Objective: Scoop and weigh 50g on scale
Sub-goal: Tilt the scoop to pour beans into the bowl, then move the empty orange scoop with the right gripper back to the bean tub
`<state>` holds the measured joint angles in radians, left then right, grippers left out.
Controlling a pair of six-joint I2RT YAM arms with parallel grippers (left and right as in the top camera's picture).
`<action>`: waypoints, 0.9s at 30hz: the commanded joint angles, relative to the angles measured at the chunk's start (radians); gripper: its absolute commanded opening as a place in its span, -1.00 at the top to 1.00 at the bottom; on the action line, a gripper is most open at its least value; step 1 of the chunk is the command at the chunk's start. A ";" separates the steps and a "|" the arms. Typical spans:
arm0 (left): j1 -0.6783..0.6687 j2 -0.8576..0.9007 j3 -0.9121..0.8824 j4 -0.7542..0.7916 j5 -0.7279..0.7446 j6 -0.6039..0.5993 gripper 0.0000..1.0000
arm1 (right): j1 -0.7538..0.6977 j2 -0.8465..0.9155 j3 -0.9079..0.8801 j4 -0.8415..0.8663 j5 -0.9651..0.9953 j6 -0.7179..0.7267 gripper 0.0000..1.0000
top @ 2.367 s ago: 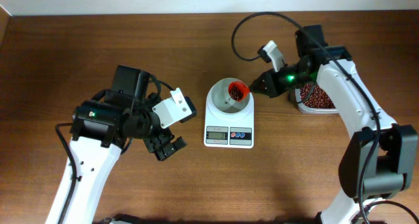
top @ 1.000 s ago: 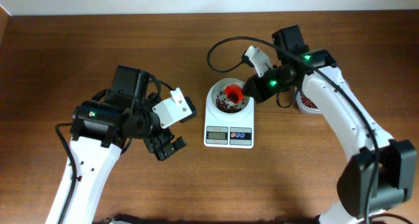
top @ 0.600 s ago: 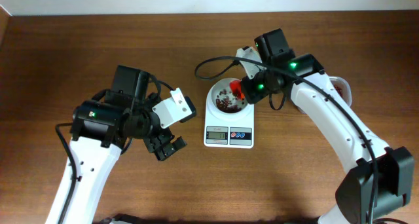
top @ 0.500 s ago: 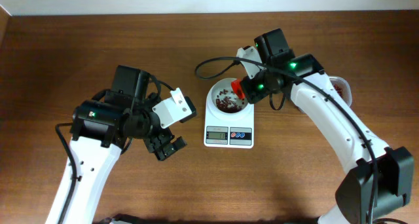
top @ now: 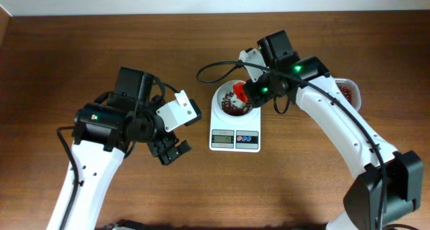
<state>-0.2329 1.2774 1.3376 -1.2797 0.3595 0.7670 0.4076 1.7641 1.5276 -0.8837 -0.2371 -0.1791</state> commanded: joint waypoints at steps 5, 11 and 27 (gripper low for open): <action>0.007 -0.014 0.014 0.000 0.015 0.009 -0.98 | 0.005 -0.019 0.010 0.017 0.088 0.085 0.92; 0.007 -0.014 0.014 0.000 0.015 0.009 -0.98 | 0.021 -0.019 0.010 0.002 0.041 0.029 0.92; 0.007 -0.014 0.014 0.000 0.014 0.009 -0.98 | 0.048 -0.258 0.066 -0.118 0.239 0.042 0.92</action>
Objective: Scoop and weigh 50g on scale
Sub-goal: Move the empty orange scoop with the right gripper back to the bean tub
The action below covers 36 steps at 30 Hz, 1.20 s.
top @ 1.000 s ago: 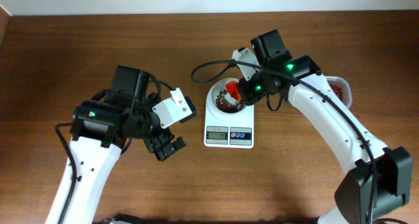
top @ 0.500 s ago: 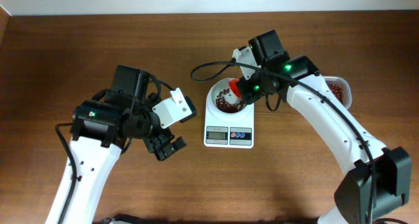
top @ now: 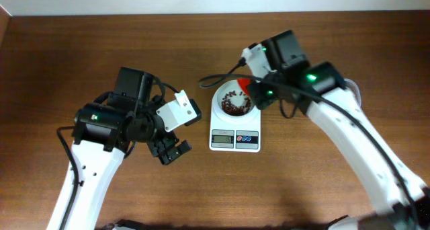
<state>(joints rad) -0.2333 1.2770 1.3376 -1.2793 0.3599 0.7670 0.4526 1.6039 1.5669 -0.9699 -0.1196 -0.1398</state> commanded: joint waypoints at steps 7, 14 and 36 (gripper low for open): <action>0.007 -0.013 0.014 -0.001 0.014 0.009 -0.98 | -0.209 -0.219 0.024 -0.196 0.226 0.002 0.92; 0.007 -0.013 0.014 -0.001 0.014 0.009 -0.98 | -0.495 -0.111 -0.090 -0.165 0.226 -0.002 0.92; 0.007 -0.013 0.014 -0.001 0.014 0.009 -0.98 | -0.505 0.239 -0.097 -0.022 0.353 0.043 0.92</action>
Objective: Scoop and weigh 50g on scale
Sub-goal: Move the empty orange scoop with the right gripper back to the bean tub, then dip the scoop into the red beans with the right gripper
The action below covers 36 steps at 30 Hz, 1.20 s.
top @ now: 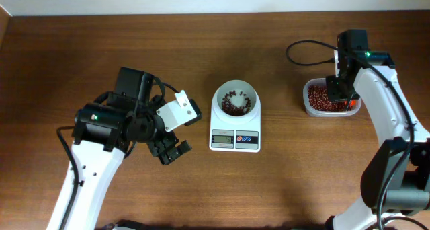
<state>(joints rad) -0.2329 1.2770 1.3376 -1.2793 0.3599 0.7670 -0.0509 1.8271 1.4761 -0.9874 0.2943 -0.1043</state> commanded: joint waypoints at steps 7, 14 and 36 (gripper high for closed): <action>0.007 -0.013 0.014 -0.001 0.014 0.009 -0.98 | -0.003 0.016 -0.006 -0.021 -0.304 0.008 0.92; 0.007 -0.013 0.014 -0.001 0.014 0.009 -0.98 | -0.030 0.016 -0.006 -0.060 -0.400 0.009 0.92; 0.007 -0.013 0.014 -0.001 0.014 0.009 -0.98 | -0.114 0.016 -0.006 -0.090 -0.602 0.034 0.92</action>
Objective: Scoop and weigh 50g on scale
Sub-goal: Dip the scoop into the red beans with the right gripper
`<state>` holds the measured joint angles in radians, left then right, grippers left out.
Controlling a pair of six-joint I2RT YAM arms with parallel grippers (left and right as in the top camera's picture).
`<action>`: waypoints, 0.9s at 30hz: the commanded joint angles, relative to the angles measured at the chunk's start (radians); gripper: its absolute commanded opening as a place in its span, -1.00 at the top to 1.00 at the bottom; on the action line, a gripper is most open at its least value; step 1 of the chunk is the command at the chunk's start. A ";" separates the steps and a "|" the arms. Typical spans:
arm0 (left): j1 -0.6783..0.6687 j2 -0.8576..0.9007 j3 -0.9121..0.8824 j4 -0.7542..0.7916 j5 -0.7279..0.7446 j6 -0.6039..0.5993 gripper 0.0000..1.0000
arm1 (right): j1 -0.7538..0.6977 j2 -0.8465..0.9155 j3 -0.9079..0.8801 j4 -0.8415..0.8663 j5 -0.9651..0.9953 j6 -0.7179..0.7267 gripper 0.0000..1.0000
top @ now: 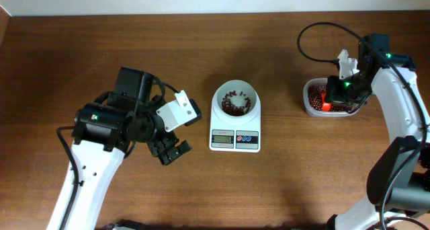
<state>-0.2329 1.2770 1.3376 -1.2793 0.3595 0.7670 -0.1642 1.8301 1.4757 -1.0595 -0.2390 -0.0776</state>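
A white bowl [235, 90] holding a small heap of red-brown beans [232, 106] stands on the white digital scale [235, 140] at the table's middle. At the right, a clear container [310, 109] is filled with the same beans. My right gripper [334, 97] hangs over that container, shut on a red scoop [325, 105] whose tip is down among the beans at the container's left side. My left gripper [173, 152] hovers open and empty to the left of the scale, apart from everything.
The wooden table's far edge meets a white wall along the top of the overhead view. A black cable [316, 35] loops from the right arm above the container. The left arm's white wrist block [180, 111] sits close to the bowl's left side.
The right wrist has turned over the bean container, and the red scoop now shows dipped into the beans at the container's left part. The left arm, bowl and scale are unchanged.
The right gripper first held the red scoop over the scale's bowl, with beans in the bowl. Then the scoop was at the bowl's right rim. After that the gripper was over the bean container at the right, and now the scoop is in those beans. The left arm stayed still.
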 commanded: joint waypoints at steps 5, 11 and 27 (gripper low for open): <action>0.007 -0.013 0.014 -0.001 0.015 0.009 -0.98 | -0.015 0.013 -0.006 -0.031 -0.072 0.008 0.92; 0.007 -0.013 0.014 -0.001 0.015 0.009 -0.98 | -0.040 0.013 -0.006 -0.063 -0.129 0.008 0.92; 0.007 -0.013 0.014 -0.001 0.014 0.009 -0.98 | -0.134 0.013 -0.006 -0.103 -0.188 0.004 0.92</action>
<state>-0.2329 1.2770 1.3376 -1.2797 0.3595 0.7670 -0.2943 1.8339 1.4757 -1.1408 -0.4099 -0.0776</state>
